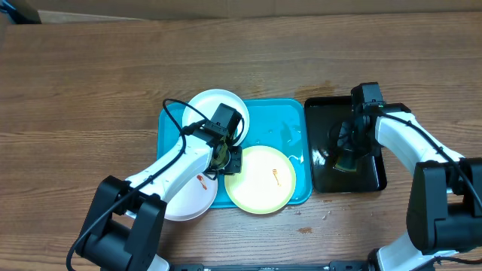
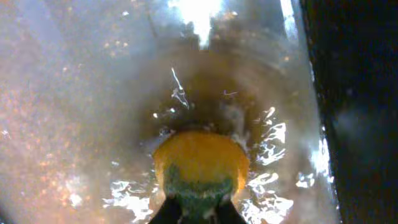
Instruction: Clean dirty plates on tray and stack at the side
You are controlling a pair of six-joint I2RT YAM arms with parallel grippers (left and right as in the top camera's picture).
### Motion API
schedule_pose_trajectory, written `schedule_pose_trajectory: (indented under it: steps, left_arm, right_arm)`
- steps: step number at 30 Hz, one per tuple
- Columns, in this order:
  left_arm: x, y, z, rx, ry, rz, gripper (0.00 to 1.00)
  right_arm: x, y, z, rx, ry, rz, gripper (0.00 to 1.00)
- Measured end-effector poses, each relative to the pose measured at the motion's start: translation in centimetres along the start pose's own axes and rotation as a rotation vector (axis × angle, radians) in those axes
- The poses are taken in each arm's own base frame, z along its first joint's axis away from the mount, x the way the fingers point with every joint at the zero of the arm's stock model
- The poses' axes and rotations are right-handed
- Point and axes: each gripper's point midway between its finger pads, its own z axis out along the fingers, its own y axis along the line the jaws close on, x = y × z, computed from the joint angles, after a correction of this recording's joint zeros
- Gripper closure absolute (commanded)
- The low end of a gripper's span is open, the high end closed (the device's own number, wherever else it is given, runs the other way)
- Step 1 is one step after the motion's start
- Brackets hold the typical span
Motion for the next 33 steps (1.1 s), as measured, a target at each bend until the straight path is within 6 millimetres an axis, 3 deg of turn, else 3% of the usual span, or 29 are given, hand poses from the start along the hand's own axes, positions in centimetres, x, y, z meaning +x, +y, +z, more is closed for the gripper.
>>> schedule_pose_trajectory:
  steps: [2,3,4,6,7,9,13,15,16,17,18,21,25,28,29,33]
  left_arm:
    - [0.0,0.0,0.0,0.0,0.002,-0.004,0.93]
    - [0.0,0.0,0.0,0.0,0.002,-0.006,0.93]
    - [0.0,0.0,0.0,0.0,0.002,-0.008,0.92]
    - [0.0,0.0,0.0,-0.001,0.002,-0.015,0.79]
    - [0.0,0.0,0.0,0.0,0.002,-0.019,0.71]
    - [0.1,0.0,0.0,-0.002,0.004,-0.036,0.67]
    - [0.2,0.1,0.0,-0.003,0.008,-0.044,0.66]
    - [0.3,0.1,0.0,-0.006,0.013,-0.047,0.66]
    - [0.4,0.2,0.0,-0.007,0.015,-0.051,0.67]
    - [0.4,0.2,0.0,-0.008,0.016,-0.054,0.67]
    - [0.4,0.2,0.0,-0.008,0.016,-0.054,0.67]
    - [0.5,0.2,0.0,-0.009,0.019,-0.055,0.66]
    - [0.5,0.2,0.0,-0.009,0.019,-0.059,0.62]
    - [0.5,0.2,0.0,-0.009,0.019,-0.058,0.63]
    - [0.5,0.2,0.0,-0.009,0.02,-0.058,0.64]
    - [0.9,0.4,0.0,-0.018,0.037,-0.061,0.68]
  right_arm:
    - [0.0,0.0,0.0,-0.001,-0.002,-0.012,0.44]
    - [-0.1,0.0,0.0,-0.002,-0.006,-0.017,0.26]
    - [-0.2,0.1,0.0,-0.003,-0.009,-0.02,0.14]
    - [-0.4,0.2,0.0,-0.006,-0.016,-0.027,0.07]
    - [-0.4,0.2,0.0,-0.006,-0.017,-0.03,0.06]
    - [-0.2,0.1,0.0,-0.003,-0.007,-0.036,0.06]
    - [2.4,-0.6,-0.1,0.019,0.1,-0.026,0.07]
    - [4.0,-0.9,-0.3,0.027,0.166,-0.007,0.17]
    - [4.6,-1.0,-0.4,0.031,0.19,-0.003,0.38]
    - [5.0,-1.1,-0.5,0.032,0.207,0.006,0.76]
    - [5.2,-1.0,-0.5,0.029,0.216,0.013,0.96]
    - [5.2,-1.0,-0.5,0.025,0.219,0.022,0.96]
    - [5.7,-1.1,-0.7,0.03,0.242,0.019,0.46]
    - [5.9,-1.1,-1.1,0.034,0.256,0.014,0.24]
    - [5.5,-1.0,-1.2,0.028,0.243,0.013,0.2]
    - [2.7,-0.1,-1.1,-0.004,0.137,-0.011,0.25]
